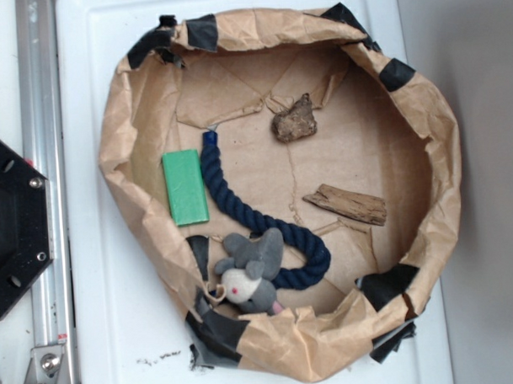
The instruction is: Grab the rock.
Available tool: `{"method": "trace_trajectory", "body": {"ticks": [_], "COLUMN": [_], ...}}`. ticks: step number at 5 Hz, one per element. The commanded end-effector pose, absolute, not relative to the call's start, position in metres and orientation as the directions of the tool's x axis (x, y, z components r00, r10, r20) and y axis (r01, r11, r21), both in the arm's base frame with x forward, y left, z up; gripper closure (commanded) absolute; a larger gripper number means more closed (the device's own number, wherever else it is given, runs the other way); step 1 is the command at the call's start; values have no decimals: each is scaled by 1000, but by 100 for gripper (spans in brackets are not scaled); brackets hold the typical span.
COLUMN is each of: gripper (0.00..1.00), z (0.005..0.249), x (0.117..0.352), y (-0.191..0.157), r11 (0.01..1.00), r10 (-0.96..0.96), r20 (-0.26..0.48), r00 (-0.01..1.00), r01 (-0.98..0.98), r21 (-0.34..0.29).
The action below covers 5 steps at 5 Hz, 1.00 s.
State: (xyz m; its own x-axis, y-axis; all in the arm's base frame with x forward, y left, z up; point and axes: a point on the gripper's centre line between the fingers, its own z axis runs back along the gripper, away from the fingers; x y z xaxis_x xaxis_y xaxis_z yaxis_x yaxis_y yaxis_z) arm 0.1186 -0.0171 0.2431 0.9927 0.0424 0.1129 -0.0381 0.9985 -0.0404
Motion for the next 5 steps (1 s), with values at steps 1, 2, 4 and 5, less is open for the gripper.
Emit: {"method": "trace_trajectory", "body": {"ticks": [1, 2, 4, 5], "gripper": [0, 0, 0, 0], "z": [243, 220, 188, 170], "x": [119, 156, 213, 237], "y": [-17, 3, 20, 20], "r11": [998, 990, 918, 945], "r10": [42, 143, 394, 325], "r20": [113, 171, 363, 285], "r00": [993, 975, 844, 902], "r01": [-38, -139, -376, -300], "r21": [-40, -32, -123, -128]}}
